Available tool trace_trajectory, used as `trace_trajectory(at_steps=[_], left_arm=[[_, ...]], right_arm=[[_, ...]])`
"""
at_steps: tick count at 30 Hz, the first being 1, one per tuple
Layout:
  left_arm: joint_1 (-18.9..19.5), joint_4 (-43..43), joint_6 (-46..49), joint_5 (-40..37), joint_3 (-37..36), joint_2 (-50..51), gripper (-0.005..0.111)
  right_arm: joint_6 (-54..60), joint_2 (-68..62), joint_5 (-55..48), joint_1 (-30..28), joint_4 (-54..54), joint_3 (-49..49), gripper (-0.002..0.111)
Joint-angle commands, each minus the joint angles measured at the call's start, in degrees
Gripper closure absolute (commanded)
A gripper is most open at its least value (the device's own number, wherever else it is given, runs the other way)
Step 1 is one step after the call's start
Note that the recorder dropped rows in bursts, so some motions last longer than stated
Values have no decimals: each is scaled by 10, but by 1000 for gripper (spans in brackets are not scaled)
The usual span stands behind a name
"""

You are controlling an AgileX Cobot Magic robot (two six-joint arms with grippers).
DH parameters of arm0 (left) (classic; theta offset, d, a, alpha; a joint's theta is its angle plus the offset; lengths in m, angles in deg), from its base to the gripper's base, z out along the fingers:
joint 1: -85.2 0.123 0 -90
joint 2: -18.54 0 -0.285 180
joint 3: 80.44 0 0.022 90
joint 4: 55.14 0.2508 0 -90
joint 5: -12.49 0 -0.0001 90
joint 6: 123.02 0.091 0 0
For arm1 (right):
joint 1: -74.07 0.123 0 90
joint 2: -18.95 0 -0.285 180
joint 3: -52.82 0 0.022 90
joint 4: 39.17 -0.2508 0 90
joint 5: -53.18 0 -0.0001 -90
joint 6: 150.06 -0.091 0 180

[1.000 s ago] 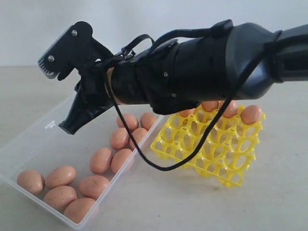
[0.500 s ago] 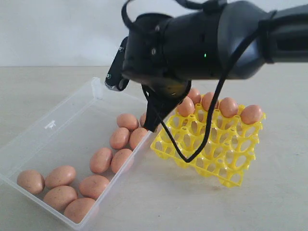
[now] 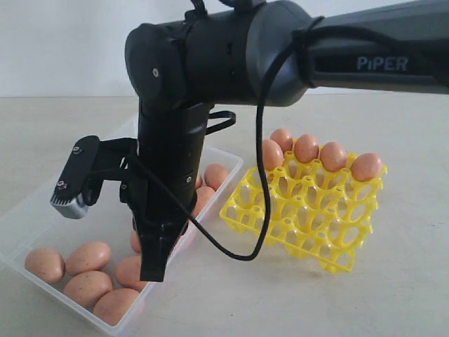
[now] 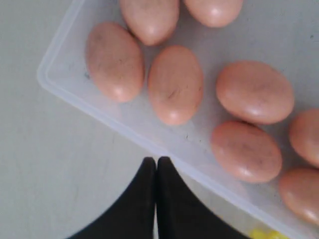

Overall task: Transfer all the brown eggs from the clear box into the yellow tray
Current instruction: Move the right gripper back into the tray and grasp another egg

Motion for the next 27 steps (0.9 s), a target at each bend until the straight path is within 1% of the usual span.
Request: trace_trajectory(at_steps=[1, 5, 6, 8, 14, 20, 27], left_arm=[[-2, -1, -4, 3, -2, 0, 105], [-2, -1, -4, 3, -2, 0, 105], [-2, -1, -4, 3, -2, 0, 105], [-2, -1, -4, 3, -2, 0, 105], [-2, -1, -4, 3, -2, 0, 105], [-2, -1, -4, 3, -2, 0, 105], [-2, -1, -4, 3, -2, 0, 105]], right_arm=[[38, -1, 41, 0, -45, -4, 98], [40, -8, 48, 0, -51, -4, 64], [38, -13, 53, 0, -51, -4, 57], [27, -22, 67, 0, -53, -4, 50], [6, -57, 97, 0, -54, -4, 49], [6, -82, 110, 0, -58, -4, 49], [1, -120, 153, 0, -55, -4, 49]])
